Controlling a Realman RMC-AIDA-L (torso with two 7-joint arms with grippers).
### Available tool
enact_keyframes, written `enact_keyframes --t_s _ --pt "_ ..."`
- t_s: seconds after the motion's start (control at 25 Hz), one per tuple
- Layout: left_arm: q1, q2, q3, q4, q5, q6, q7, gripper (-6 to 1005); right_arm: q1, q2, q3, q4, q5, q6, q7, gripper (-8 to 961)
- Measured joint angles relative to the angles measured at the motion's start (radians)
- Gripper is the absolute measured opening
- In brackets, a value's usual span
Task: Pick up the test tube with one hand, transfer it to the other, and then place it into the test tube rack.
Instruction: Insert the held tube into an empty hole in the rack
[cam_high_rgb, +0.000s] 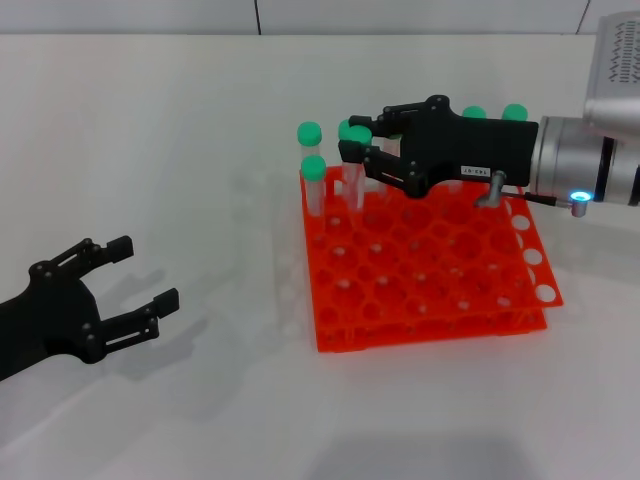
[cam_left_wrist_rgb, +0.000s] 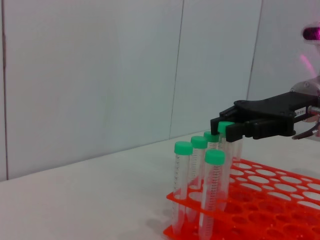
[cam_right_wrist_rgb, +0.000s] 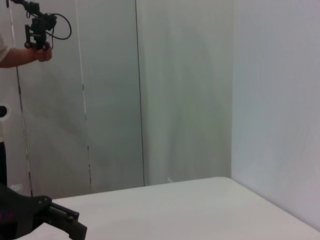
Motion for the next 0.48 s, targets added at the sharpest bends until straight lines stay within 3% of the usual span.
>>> enact_keyframes --t_s 0.48 --pt "-0.025 0.001 -0.002 -0.003 -0.001 -0.009 0.002 890 -0.004 0.0 -0.04 -0.001 0.026 0.037 -0.019 322"
